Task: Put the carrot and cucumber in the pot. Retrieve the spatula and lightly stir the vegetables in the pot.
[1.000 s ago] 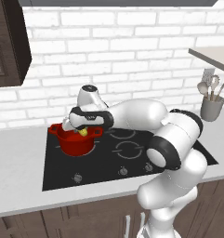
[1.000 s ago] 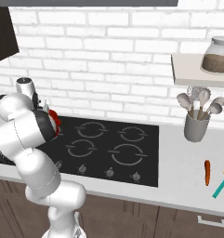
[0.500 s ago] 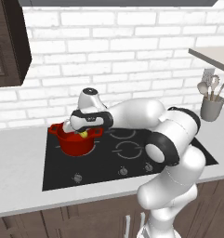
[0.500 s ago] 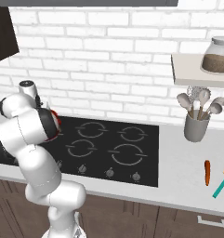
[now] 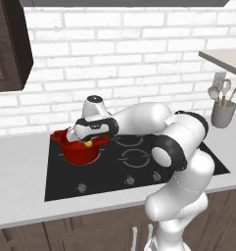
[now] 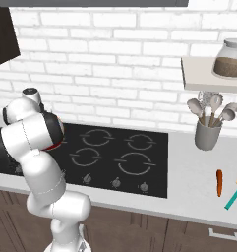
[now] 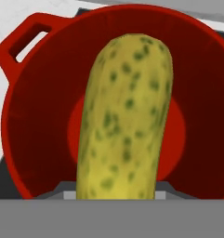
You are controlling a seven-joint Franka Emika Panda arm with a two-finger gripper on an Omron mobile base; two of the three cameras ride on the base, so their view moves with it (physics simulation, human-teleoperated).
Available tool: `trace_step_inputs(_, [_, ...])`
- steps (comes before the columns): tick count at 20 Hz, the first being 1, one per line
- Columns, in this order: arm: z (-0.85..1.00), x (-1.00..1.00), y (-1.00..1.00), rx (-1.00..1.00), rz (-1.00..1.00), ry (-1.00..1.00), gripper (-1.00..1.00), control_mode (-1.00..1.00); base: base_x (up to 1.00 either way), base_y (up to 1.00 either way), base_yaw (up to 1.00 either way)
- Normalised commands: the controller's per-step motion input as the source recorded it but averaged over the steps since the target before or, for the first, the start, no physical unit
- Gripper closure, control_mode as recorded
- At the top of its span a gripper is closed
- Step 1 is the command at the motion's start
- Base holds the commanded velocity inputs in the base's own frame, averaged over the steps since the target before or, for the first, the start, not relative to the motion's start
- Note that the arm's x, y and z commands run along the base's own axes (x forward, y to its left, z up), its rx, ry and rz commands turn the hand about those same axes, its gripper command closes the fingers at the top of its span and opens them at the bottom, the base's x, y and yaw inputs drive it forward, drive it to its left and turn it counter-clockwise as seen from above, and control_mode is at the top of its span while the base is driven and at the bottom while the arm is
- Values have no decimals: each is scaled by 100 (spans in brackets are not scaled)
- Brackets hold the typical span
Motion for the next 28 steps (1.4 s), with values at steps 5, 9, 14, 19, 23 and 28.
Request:
trace_step_inputs(5, [-3,5,2,0,0,0,100,-100,0,0,0])
trace_step_inputs(9, [0,24,1,0,0,1,100,-100,0,0,0])
trace_step_inputs(14, [3,33,0,0,0,5,100,-100,0,0,0])
trace_step_inputs(19, [-2,18,4,0,0,0,100,-100,0,0,0])
trace_step_inputs(23, [-19,11,14,0,0,0,100,-100,0,0,0])
trace_step_inputs(28, [-19,12,18,0,0,0,100,-100,0,0,0])
